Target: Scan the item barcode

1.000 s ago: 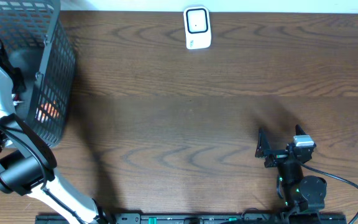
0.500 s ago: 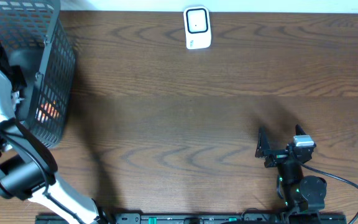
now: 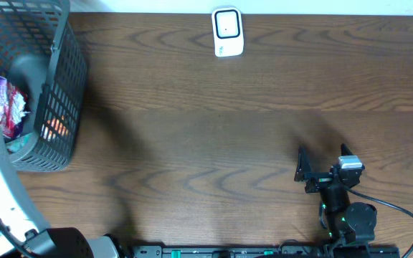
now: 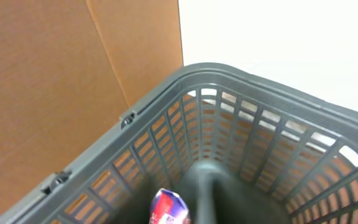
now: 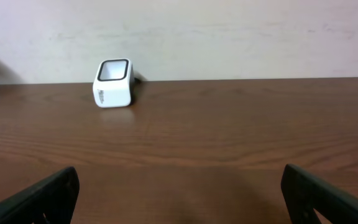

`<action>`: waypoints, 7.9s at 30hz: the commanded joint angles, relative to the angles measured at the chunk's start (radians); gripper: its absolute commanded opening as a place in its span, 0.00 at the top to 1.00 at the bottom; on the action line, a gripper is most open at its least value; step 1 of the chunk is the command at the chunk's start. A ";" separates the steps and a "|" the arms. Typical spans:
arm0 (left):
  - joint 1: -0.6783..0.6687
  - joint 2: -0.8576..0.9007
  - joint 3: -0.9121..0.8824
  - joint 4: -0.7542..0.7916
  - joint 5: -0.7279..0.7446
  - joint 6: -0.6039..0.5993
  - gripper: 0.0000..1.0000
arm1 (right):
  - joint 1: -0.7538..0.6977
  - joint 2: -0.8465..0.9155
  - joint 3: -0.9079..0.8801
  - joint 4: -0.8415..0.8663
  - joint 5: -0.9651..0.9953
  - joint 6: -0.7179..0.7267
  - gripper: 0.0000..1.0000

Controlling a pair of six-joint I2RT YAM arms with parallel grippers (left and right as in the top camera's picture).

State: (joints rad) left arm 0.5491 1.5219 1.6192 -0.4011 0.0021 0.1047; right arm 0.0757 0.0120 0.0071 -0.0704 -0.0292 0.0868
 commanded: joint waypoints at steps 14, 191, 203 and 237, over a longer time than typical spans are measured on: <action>0.012 0.433 -0.019 -0.116 -0.303 0.150 0.02 | 0.008 -0.005 -0.002 -0.004 0.001 -0.006 0.01; -0.820 0.449 0.206 -0.671 0.210 -0.143 0.89 | 0.008 -0.005 -0.002 -0.004 0.001 -0.006 0.01; -0.796 0.578 0.298 -0.710 0.210 -0.180 0.01 | 0.008 -0.005 -0.002 -0.003 0.001 -0.006 0.01; 0.087 0.549 0.459 -0.924 -0.288 -0.803 0.02 | 0.008 -0.004 -0.002 -0.004 0.001 -0.006 0.01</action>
State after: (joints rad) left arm 0.6178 2.0644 2.0720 -1.3182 -0.2359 -0.6209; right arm 0.0761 0.0120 0.0071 -0.0704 -0.0292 0.0868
